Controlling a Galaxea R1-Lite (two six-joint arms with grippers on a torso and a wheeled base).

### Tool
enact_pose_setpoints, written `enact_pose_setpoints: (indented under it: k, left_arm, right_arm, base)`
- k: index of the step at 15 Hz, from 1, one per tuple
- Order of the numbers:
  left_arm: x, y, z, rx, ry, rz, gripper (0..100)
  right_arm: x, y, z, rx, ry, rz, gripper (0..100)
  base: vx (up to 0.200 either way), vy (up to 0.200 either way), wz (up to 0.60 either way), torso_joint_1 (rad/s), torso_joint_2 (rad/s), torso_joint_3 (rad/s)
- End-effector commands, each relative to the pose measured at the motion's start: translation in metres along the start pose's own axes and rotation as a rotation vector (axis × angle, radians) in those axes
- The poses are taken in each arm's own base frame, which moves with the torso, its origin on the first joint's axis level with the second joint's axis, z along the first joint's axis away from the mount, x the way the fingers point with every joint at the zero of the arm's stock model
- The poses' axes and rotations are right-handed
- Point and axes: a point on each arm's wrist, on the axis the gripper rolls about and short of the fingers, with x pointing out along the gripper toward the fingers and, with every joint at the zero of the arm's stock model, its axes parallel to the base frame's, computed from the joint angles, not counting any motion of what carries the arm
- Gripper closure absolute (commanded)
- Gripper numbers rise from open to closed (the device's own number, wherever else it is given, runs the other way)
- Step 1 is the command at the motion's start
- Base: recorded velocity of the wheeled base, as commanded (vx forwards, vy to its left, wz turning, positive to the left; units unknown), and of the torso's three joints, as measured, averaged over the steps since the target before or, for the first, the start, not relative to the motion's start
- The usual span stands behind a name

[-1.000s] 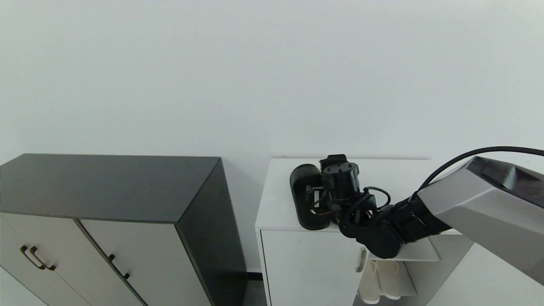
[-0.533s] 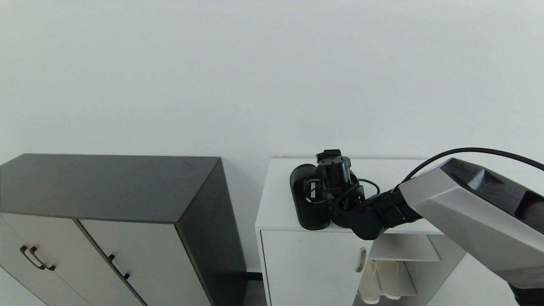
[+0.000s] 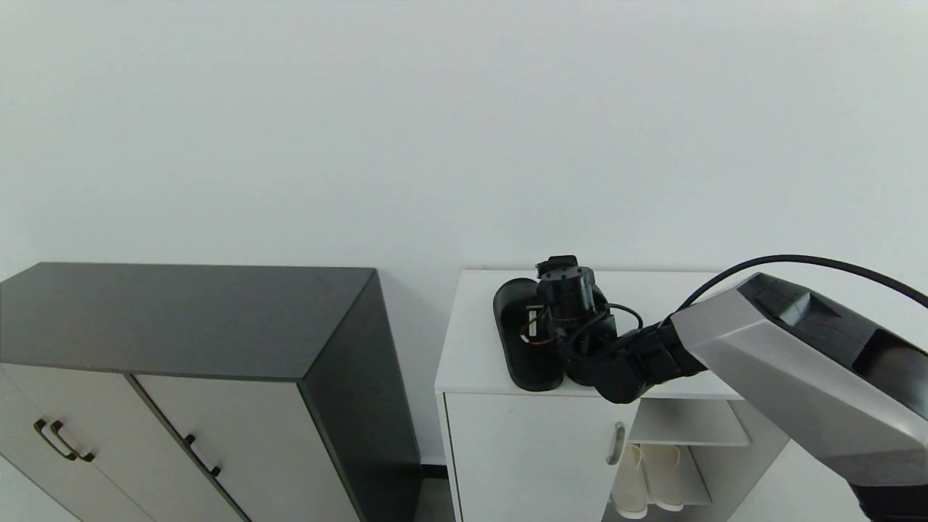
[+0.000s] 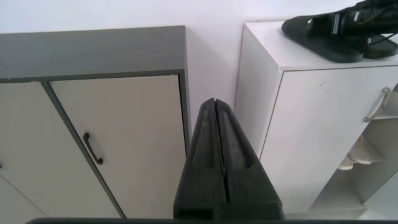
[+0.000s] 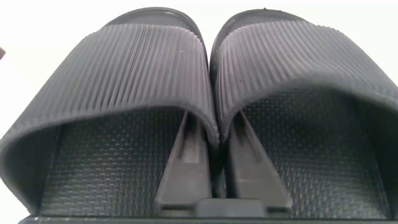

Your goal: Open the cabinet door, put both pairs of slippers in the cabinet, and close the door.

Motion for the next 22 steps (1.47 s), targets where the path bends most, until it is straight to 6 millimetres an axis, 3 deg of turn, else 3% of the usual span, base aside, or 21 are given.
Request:
enact_pose_setpoints:
  k: [1, 3, 6, 12, 14, 18, 22]
  left_arm:
    - [0.000, 0.000, 0.000, 0.001, 0.001, 0.000, 100]
    - [0.000, 0.000, 0.000, -0.001, 0.001, 0.000, 100]
    - [0.000, 0.000, 0.000, -0.001, -0.001, 0.000, 100]
    - [0.000, 0.000, 0.000, 0.009, -0.001, -0.001, 100]
    - [0.000, 0.000, 0.000, 0.008, 0.002, -0.001, 100]
    - [0.000, 0.000, 0.000, 0.007, -0.001, -0.001, 100]
    - [0.000, 0.000, 0.000, 0.007, 0.001, 0.000, 100]
  right_arm:
    - [-0.011, -0.002, 0.008, 0.001, -0.006, 0.006, 100]
    - [-0.030, -0.007, 0.016, 0.003, -0.003, 0.018, 100]
    - [-0.086, -0.021, 0.027, -0.009, 0.008, 0.121, 100]
    - [-0.184, -0.052, 0.021, -0.052, 0.047, 0.259, 100]
    - [-0.195, -0.048, 0.016, -0.068, 0.057, 0.289, 100]
    - [-0.194, -0.046, 0.012, -0.074, 0.067, 0.295, 100]
    - [-0.195, -0.046, 0.012, -0.074, 0.067, 0.295, 100]
  base:
    - [0.000, 0.000, 0.00, 0.000, 0.00, 0.000]
    - [0.000, 0.000, 0.00, 0.000, 0.00, 0.000]
    - [0.000, 0.000, 0.00, 0.000, 0.00, 0.000]
    - [0.000, 0.000, 0.00, 0.000, 0.00, 0.000]
    - [0.000, 0.000, 0.00, 0.000, 0.00, 0.000]
    - [0.000, 0.000, 0.00, 0.000, 0.00, 0.000]
    - [-0.200, 0.000, 0.00, 0.010, 0.01, 0.006]
